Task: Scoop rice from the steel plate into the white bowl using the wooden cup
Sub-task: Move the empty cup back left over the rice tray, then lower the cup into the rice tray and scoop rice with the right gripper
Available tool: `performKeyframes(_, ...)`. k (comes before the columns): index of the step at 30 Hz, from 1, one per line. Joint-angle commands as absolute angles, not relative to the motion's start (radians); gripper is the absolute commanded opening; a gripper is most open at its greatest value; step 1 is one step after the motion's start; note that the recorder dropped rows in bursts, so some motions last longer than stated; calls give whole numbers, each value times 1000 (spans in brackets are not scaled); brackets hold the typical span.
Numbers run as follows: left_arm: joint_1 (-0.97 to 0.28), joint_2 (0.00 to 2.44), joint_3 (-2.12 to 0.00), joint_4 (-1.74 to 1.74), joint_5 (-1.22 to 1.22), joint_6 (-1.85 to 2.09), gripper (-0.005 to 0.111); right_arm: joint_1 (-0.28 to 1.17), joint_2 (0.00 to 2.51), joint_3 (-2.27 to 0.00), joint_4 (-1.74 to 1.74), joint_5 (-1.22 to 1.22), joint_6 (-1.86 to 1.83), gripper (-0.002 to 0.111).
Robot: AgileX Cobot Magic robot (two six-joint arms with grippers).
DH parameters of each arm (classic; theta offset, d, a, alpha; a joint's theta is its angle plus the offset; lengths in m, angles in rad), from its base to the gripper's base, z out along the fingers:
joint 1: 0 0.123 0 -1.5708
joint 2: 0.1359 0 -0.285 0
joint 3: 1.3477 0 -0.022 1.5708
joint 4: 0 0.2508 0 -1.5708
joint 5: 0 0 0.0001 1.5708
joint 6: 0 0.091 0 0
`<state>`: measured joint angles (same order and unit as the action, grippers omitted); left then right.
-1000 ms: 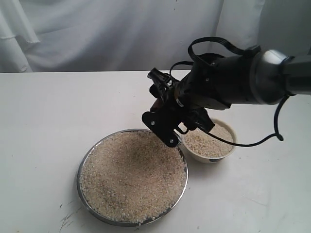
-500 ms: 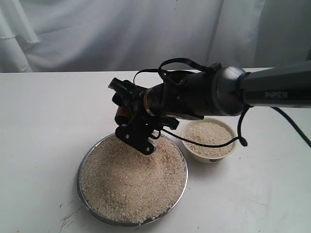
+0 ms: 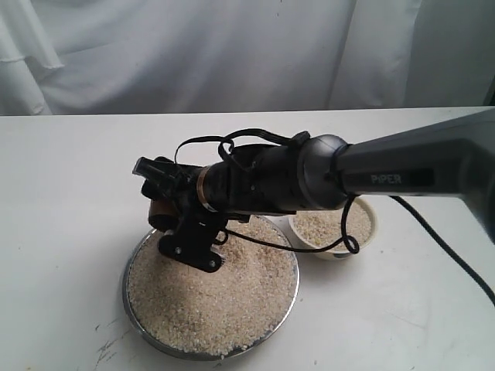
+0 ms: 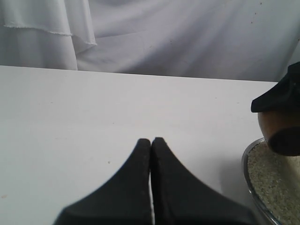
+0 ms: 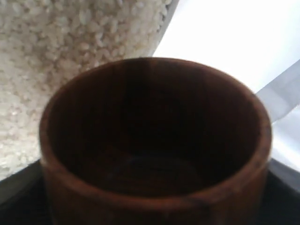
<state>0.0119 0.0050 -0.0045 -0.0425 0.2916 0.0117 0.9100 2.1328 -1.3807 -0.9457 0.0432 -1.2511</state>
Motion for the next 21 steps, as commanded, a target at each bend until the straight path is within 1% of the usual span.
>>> performKeyframes(1,10,0,0,-43,285,9,0,916,2151,-1393,-965,13,-1272,0)
performKeyframes(6,10,0,0,-43,285,9,0,922,2184,-1393,-965,14,-1329,0)
performKeyframes(11,10,0,0,-43,285,9,0,948,2184,-1391,-965,123,-1398,0)
performKeyframes(16,10,0,0,-43,285,9,0,950,2172,-1313,-961,138,-1445,0)
performKeyframes(21,10,0,0,-43,285,9,0,950,2167,-1306,-900,176,-1445,0)
